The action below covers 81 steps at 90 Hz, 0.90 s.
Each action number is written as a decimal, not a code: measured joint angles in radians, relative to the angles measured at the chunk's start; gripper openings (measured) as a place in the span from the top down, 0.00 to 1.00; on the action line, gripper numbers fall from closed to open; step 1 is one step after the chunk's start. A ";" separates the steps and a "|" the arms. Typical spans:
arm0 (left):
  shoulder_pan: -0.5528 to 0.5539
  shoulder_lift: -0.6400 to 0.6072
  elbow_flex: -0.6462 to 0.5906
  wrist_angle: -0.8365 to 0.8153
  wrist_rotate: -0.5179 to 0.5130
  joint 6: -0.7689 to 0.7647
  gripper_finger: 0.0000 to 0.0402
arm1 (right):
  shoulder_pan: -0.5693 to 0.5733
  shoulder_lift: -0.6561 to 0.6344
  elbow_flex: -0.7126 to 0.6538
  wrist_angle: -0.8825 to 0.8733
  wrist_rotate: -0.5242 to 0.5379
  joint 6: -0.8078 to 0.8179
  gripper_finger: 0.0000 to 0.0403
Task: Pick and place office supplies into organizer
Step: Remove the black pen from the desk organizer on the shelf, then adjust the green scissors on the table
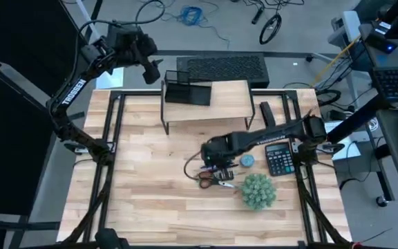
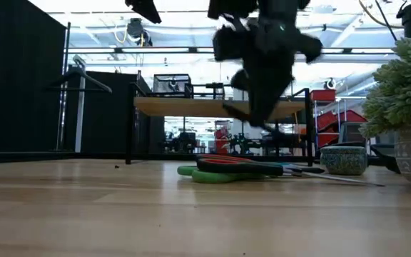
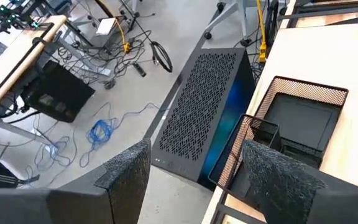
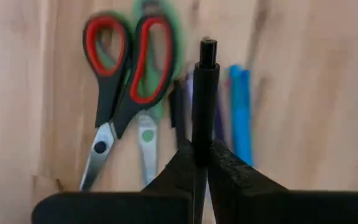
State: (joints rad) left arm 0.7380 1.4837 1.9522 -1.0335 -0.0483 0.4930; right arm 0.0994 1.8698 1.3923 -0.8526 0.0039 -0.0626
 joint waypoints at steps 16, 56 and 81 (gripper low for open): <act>-0.007 0.000 0.000 -0.004 0.012 -0.026 0.40 | 0.013 0.000 -0.065 0.082 0.044 -0.030 0.99; -0.008 0.001 0.000 -0.009 0.049 -0.043 0.40 | 0.012 0.004 -0.104 0.168 0.049 -0.094 0.94; -0.007 0.001 0.000 -0.009 0.049 -0.043 0.40 | 0.012 0.044 -0.104 0.138 0.049 -0.098 0.76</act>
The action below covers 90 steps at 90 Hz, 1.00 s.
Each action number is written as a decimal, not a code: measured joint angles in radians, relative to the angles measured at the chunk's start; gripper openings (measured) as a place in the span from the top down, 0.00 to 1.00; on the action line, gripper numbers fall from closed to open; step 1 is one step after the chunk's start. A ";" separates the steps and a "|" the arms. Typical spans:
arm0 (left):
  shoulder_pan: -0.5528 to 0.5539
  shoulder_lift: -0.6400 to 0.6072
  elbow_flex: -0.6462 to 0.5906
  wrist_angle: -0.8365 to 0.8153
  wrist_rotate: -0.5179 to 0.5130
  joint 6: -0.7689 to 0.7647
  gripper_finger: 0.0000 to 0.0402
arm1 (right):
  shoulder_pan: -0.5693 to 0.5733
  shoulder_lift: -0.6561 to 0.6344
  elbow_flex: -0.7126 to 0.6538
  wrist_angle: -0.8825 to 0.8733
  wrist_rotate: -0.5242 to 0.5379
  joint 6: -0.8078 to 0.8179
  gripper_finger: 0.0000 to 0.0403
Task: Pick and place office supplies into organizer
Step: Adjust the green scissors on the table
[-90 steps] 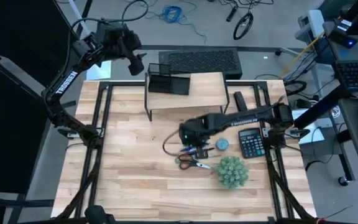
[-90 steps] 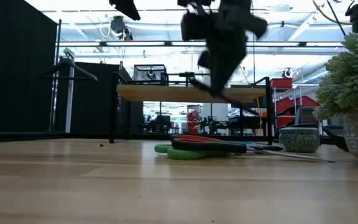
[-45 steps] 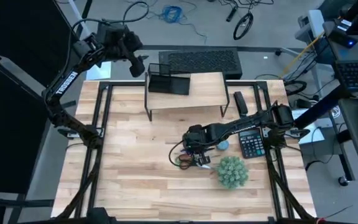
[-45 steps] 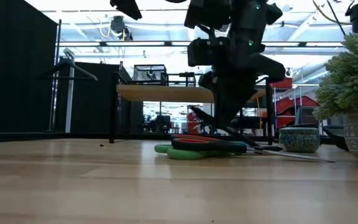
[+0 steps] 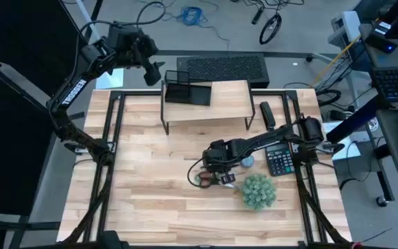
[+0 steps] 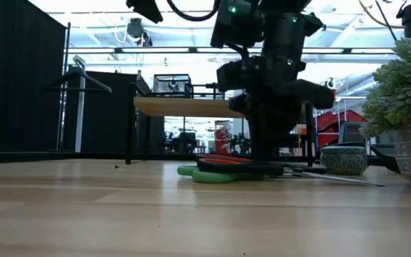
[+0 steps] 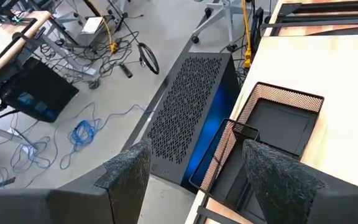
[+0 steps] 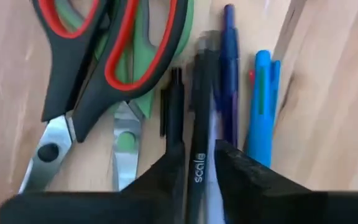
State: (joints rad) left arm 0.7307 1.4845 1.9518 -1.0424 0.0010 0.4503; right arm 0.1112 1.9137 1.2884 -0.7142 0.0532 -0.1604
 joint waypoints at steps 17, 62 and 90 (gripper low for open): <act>0.000 0.000 0.000 0.001 0.000 0.000 0.40 | 0.006 -0.033 0.071 -0.121 0.000 0.114 0.67; 0.000 0.000 0.000 0.001 0.031 -0.001 0.40 | 0.088 0.056 0.077 -0.116 0.000 0.203 0.99; -0.016 0.000 0.000 -0.006 0.032 -0.001 0.40 | 0.058 0.093 0.079 -0.093 0.026 0.202 1.00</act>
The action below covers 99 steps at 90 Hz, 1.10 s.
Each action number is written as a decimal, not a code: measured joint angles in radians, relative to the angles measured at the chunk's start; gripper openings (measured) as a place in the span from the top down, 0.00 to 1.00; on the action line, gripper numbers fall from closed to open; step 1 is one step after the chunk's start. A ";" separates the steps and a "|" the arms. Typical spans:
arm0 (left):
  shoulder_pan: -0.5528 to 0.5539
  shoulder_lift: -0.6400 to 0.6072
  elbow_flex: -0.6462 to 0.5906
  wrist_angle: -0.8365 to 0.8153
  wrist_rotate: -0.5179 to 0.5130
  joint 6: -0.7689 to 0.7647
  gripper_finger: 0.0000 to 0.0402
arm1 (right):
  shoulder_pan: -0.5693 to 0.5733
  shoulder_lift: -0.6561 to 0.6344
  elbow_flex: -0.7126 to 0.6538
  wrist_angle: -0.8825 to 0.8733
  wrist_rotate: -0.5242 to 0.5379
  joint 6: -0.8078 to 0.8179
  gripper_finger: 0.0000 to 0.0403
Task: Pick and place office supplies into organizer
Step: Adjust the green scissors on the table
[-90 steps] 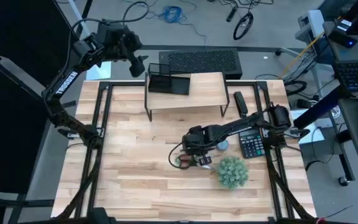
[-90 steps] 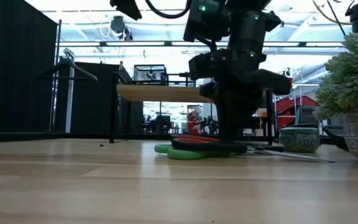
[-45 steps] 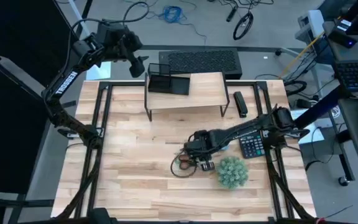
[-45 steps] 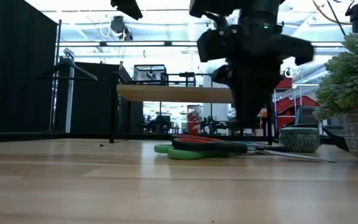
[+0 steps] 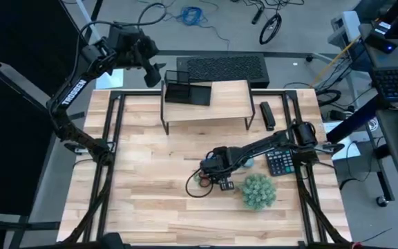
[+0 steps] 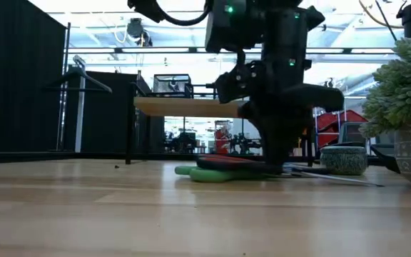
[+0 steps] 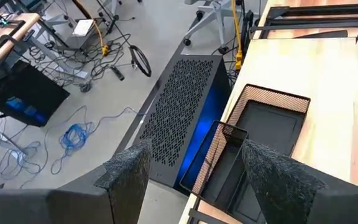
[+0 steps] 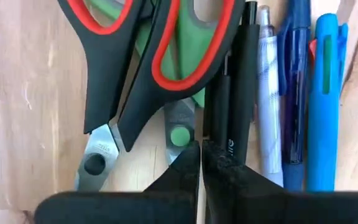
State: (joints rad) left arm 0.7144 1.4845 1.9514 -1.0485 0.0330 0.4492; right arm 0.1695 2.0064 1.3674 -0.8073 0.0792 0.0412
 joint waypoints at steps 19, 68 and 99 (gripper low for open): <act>-0.011 0.000 0.000 0.000 0.000 0.001 0.40 | -0.013 -0.005 -0.001 -0.021 0.004 -0.005 1.00; -0.016 0.000 0.000 0.000 0.000 0.002 0.40 | 0.004 -0.027 -0.003 0.053 -0.029 0.002 1.00; -0.016 0.000 0.000 -0.005 0.000 0.002 0.40 | 0.002 -0.002 0.000 0.111 -0.026 0.026 1.00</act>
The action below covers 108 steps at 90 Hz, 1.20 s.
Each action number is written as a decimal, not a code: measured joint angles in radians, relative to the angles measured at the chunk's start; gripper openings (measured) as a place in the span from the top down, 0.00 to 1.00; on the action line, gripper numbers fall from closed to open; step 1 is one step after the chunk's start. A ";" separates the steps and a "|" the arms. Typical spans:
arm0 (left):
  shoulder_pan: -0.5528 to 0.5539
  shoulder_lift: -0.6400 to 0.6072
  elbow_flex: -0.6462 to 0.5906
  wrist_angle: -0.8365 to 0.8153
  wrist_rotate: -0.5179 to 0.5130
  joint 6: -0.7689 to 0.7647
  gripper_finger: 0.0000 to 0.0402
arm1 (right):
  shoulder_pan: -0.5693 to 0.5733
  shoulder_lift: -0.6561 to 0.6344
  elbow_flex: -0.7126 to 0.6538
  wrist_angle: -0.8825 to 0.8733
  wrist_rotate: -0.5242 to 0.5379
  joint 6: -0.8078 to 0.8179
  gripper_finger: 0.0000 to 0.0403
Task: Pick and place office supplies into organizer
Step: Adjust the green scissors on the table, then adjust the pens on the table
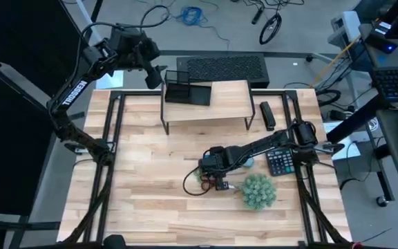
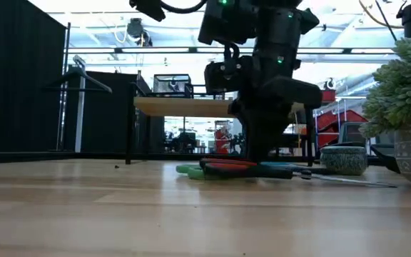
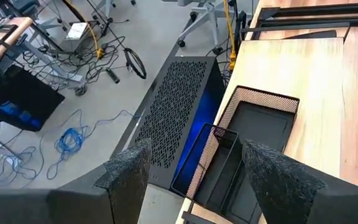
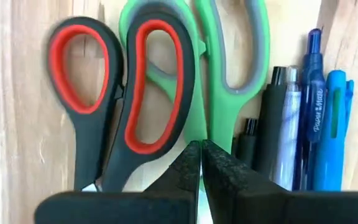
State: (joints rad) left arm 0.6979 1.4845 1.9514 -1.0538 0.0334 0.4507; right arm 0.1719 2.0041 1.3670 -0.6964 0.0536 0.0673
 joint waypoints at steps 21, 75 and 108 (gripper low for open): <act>0.000 0.000 0.000 -0.003 0.000 0.000 0.40 | 0.017 0.002 0.000 0.038 -0.054 0.000 1.00; 0.000 0.000 0.000 -0.002 0.000 0.001 0.40 | -0.011 -0.051 -0.003 -0.060 0.001 0.086 1.00; 0.000 0.000 0.000 -0.001 0.000 0.009 0.40 | -0.033 -0.013 -0.003 -0.048 0.007 0.073 1.00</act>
State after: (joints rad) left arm 0.6979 1.4845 1.9514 -1.0552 0.0338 0.4595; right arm 0.1388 1.9915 1.3643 -0.7448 0.0601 0.1402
